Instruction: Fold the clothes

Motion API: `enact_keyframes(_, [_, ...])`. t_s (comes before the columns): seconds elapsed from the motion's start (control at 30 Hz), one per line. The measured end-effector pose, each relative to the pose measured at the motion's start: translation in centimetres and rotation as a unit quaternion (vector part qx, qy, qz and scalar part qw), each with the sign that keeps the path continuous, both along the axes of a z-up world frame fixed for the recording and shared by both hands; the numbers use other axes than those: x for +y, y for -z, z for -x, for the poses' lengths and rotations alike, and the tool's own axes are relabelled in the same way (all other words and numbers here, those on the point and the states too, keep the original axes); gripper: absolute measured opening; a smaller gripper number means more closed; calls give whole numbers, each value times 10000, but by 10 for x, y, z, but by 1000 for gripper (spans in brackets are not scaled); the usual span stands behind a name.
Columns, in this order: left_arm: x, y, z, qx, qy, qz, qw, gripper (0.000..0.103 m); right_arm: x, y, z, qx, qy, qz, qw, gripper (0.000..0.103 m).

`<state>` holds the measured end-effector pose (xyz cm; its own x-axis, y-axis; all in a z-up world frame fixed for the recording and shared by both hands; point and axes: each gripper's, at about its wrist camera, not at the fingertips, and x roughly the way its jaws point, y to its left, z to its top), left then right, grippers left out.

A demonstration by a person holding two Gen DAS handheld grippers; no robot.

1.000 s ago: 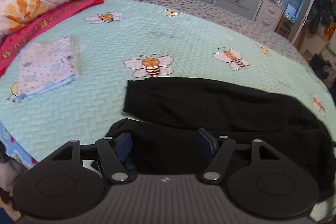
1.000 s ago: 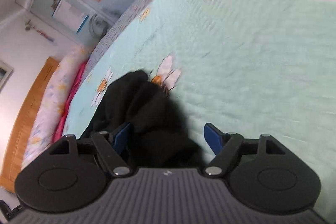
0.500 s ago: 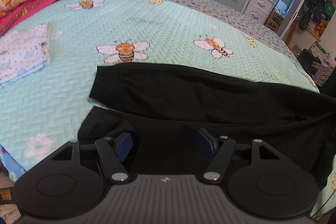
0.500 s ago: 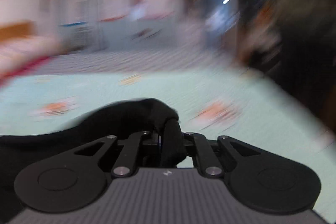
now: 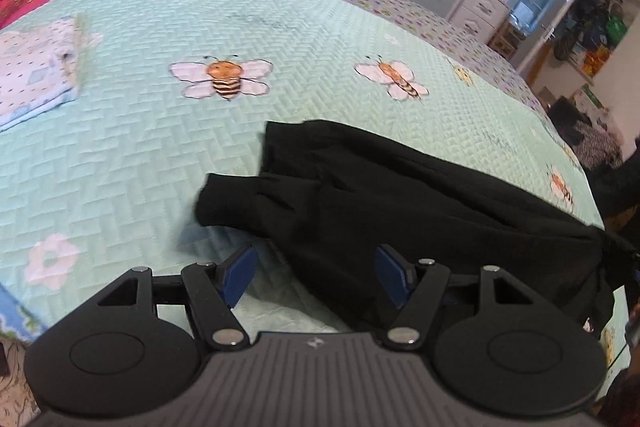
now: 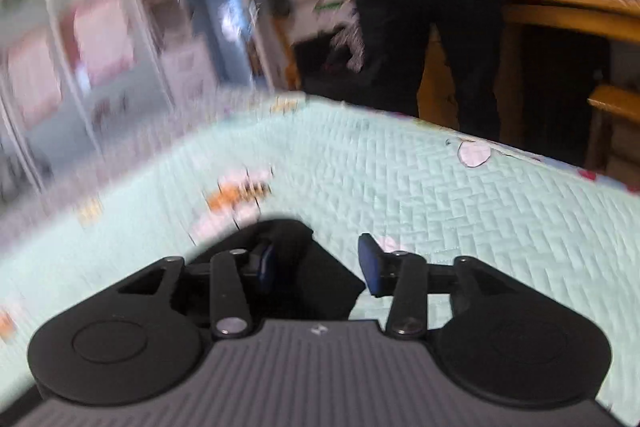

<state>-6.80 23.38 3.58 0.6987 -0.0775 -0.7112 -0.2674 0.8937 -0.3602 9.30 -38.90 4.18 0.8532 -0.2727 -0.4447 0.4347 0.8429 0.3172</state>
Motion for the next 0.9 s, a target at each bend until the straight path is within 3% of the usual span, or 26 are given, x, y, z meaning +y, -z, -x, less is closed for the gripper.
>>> enact_keyframes(0.07, [6, -6, 8, -118, 7, 131, 9998, 69, 24, 9, 2, -30, -580, -234, 9980, 49])
enact_keyframes(0.13, [12, -14, 14, -299, 21, 320, 9990, 69, 47, 18, 4, -61, -1159, -468, 9921, 60])
enact_keyframes(0.2, [14, -22, 7, -447, -28, 279, 9986, 71, 71, 27, 6, -91, -1732, -699, 9824, 70])
enact_keyframes(0.27, [16, -25, -12, -550, -123, 128, 9983, 79, 94, 36, 9, -120, -2299, -928, 9687, 71])
enact_keyframes(0.4, [26, -3, -77, -251, -187, 12, 9995, 81, 142, 54, 13, -178, -3403, -1373, 9301, 71])
enact_keyframes(0.53, [48, 30, -127, 80, -293, 205, 9993, 81, 189, 72, 17, -233, -4454, -1797, 8768, 71])
enact_keyframes(0.57, [54, 39, -137, 146, -314, 264, 9991, 81, 192, 79, 13, -112, -4531, -1846, 8720, 71])
enact_keyframes(0.83, [61, 71, -159, 347, 205, 1005, 9941, 80, 210, 96, 27, 21, -4591, -1727, 8714, 71])
enact_keyframes(0.9, [61, 77, -163, 388, 334, 1202, 9914, 75, 208, 101, 25, 43, -4583, -1775, 8709, 71])
